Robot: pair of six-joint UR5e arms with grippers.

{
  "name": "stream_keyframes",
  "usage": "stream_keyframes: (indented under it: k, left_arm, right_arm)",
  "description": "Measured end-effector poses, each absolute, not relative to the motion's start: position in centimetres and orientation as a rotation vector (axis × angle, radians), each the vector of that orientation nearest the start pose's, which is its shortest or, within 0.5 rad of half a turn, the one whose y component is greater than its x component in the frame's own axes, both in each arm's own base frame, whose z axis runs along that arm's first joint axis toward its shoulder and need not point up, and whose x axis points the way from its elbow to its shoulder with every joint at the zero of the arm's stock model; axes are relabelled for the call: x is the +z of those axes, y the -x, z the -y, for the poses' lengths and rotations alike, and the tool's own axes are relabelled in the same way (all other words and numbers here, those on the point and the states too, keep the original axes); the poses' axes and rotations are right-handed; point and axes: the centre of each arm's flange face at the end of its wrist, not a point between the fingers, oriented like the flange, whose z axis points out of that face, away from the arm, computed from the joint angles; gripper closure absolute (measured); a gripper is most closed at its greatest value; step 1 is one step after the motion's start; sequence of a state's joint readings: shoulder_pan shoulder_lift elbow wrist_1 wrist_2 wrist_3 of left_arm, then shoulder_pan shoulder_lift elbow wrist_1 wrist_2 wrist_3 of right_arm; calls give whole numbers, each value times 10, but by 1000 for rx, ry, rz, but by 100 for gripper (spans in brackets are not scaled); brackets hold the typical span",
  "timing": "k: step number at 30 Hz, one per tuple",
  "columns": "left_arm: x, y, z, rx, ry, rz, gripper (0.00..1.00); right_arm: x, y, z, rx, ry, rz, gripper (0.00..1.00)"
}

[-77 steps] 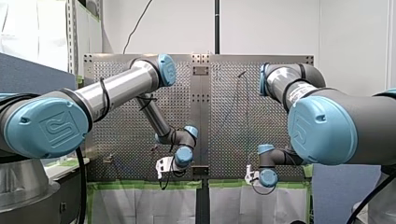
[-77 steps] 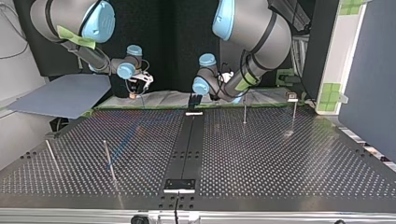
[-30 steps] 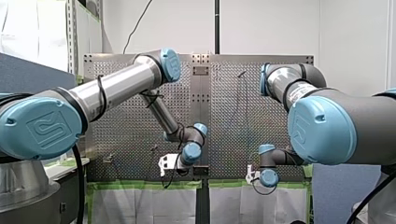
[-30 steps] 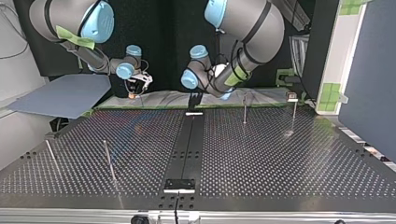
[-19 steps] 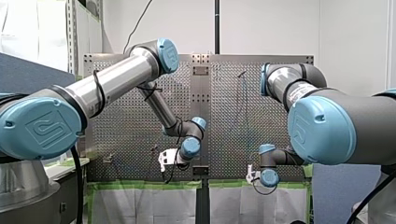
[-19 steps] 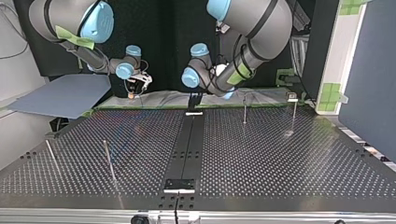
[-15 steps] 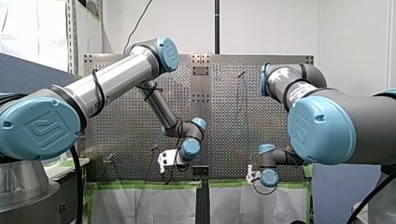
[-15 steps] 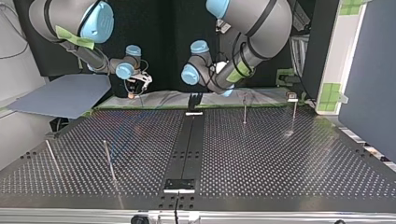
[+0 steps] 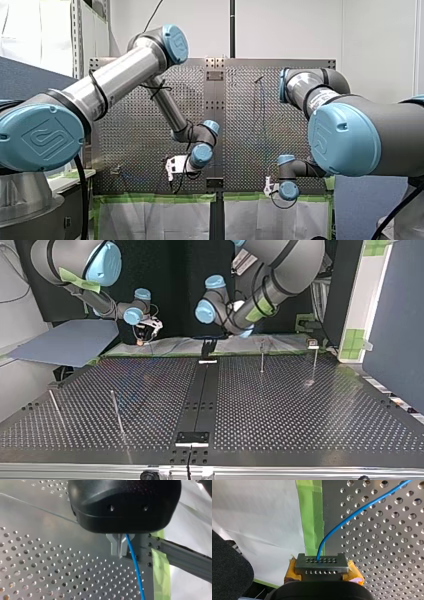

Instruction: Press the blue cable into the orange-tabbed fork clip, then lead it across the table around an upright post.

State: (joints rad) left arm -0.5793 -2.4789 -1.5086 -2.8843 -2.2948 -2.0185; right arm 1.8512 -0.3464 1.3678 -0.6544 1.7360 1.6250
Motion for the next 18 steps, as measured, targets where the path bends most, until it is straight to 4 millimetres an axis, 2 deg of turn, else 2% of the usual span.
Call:
stream_keyframes:
  k: [9,18]
  left_arm:
    - [-9,-456,363,143,302,-1991,100]
    - [-26,-440,328,227,335,-2015,100]
  right_arm:
    - [-156,-294,603,1074,-1563,1400,100]
    - [-156,-293,604,1074,-1559,1402,100]
